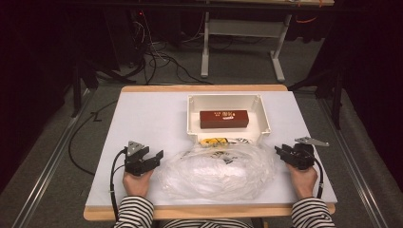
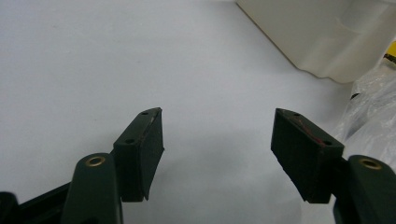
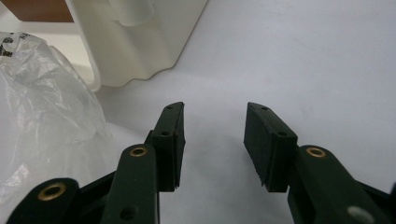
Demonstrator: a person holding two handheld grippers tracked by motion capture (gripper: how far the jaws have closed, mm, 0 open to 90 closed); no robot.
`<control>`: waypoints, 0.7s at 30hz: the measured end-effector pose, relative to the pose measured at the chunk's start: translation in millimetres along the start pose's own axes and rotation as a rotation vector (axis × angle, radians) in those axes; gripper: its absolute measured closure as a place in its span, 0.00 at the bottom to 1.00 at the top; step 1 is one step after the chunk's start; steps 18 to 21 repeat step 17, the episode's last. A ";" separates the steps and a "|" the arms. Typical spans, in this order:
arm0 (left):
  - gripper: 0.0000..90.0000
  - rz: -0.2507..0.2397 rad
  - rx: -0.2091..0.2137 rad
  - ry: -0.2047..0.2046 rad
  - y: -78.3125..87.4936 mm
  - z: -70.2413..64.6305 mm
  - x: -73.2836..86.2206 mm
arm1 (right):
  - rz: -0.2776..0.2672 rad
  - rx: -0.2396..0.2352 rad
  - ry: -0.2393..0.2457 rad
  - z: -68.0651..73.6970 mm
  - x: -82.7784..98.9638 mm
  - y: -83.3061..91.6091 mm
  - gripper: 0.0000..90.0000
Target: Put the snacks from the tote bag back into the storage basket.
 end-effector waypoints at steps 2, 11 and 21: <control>0.38 0.001 -0.005 -0.002 -0.1 -0.3 0.1 | 0.001 0.004 0.001 0.1 0.2 0.0 0.63; 0.39 0.001 -0.006 -0.016 0.4 -1.8 0.6 | 0.007 0.014 0.002 0.9 0.2 -0.9 0.62; 0.39 -0.003 -0.005 -0.021 0.4 -2.3 0.9 | 0.007 0.013 -0.004 0.2 0.1 -0.9 0.61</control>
Point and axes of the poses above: each handheld gripper's, and its own axes: y roughly backward along the jaws, x roughly out of its underside, z roughly to its left, the point moved 2 cm from there along -y, roughly forward along the jaws, and after that the axes turned 11 degrees about z, right-handed, at the moved point
